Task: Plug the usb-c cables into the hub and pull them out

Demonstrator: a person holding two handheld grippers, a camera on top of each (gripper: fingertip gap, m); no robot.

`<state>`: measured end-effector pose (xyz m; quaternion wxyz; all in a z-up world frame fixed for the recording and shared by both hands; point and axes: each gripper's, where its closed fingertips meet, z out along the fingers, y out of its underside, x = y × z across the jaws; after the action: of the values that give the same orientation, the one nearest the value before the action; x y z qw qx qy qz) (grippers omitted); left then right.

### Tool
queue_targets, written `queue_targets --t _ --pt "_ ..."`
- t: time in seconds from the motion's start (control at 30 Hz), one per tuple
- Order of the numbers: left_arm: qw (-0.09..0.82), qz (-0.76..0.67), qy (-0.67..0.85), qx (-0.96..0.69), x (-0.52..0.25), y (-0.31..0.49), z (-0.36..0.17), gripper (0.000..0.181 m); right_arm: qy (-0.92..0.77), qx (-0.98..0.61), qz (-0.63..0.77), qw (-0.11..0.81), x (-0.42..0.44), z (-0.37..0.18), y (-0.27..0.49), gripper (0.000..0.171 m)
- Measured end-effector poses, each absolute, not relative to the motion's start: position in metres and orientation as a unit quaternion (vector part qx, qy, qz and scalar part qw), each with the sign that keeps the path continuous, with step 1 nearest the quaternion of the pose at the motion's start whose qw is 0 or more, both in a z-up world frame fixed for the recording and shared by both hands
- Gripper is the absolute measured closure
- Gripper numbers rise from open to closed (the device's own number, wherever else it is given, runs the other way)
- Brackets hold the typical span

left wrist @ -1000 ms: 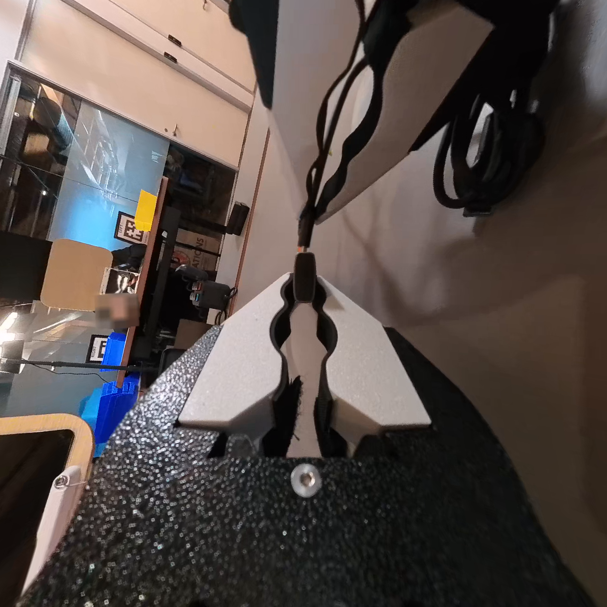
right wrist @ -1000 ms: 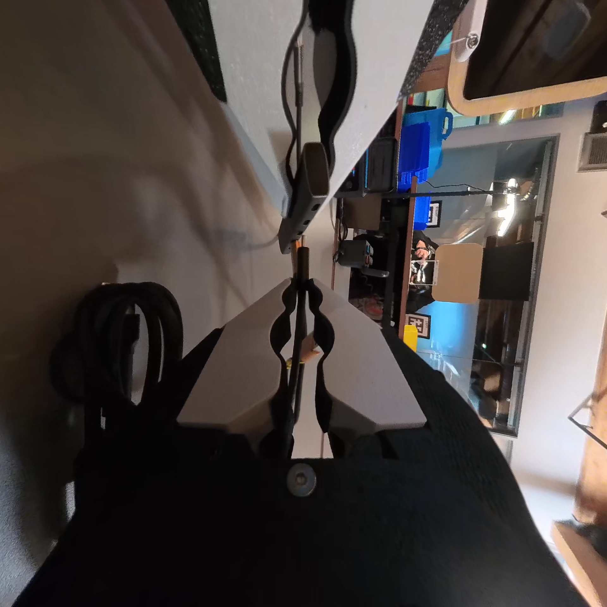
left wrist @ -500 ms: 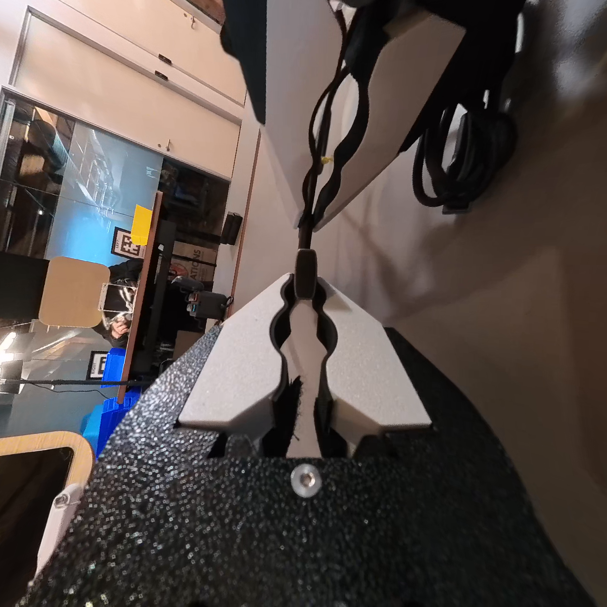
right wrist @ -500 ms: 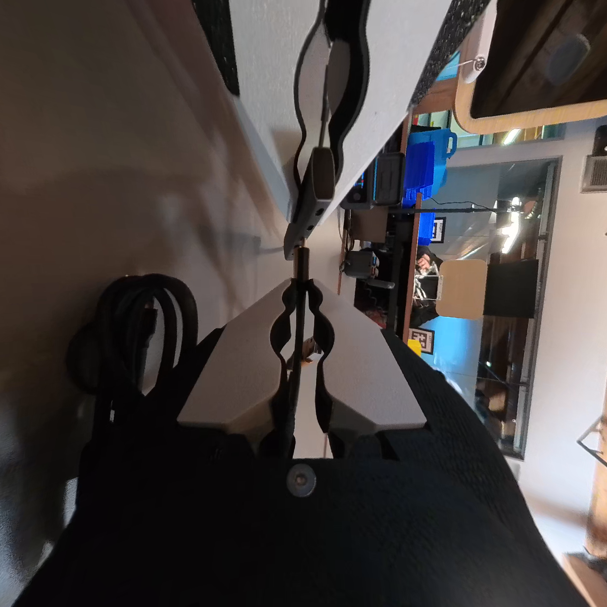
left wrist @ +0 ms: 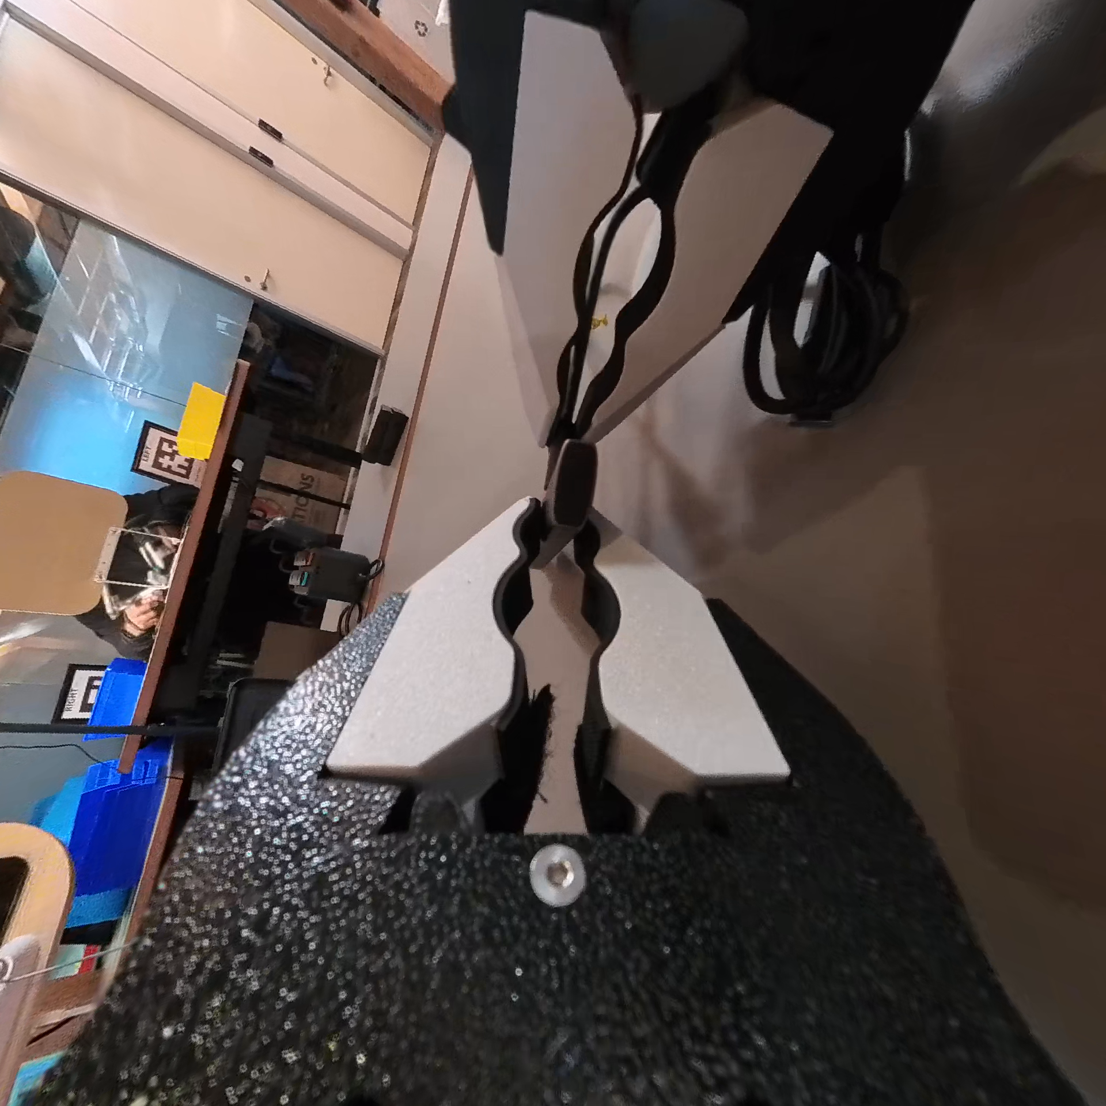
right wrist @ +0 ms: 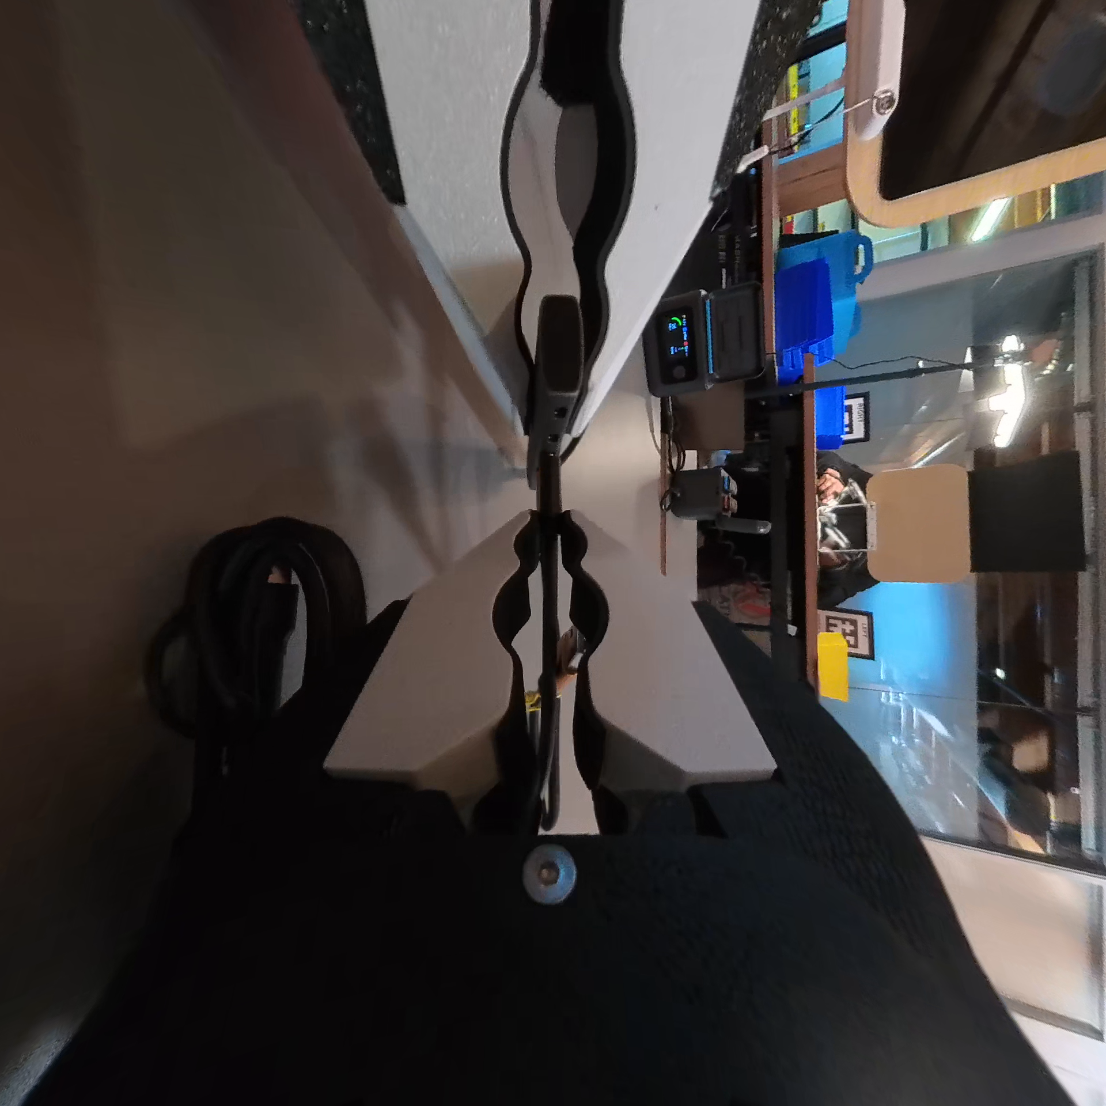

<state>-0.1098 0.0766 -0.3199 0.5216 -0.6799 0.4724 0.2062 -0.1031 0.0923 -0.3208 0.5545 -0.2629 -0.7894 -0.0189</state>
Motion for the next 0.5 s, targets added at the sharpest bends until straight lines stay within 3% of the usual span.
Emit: queue_targets --t 0.03,0.23,0.5 --pt "0.521 0.204 0.471 -0.681 -0.109 0.077 -0.321 0.173 -0.790 -0.265 -0.019 0.553 -0.103 -0.322 0.092 0.168" --pt "0.547 0.120 0.491 -0.667 -0.078 0.069 -0.321 0.173 -0.804 -0.264 0.011 0.532 -0.105 -0.335 0.081 0.167" --pt "0.533 0.145 0.480 -0.682 -0.089 0.071 -0.325 0.170 -0.793 -0.268 0.025 0.547 -0.108 -0.336 0.087 0.166"
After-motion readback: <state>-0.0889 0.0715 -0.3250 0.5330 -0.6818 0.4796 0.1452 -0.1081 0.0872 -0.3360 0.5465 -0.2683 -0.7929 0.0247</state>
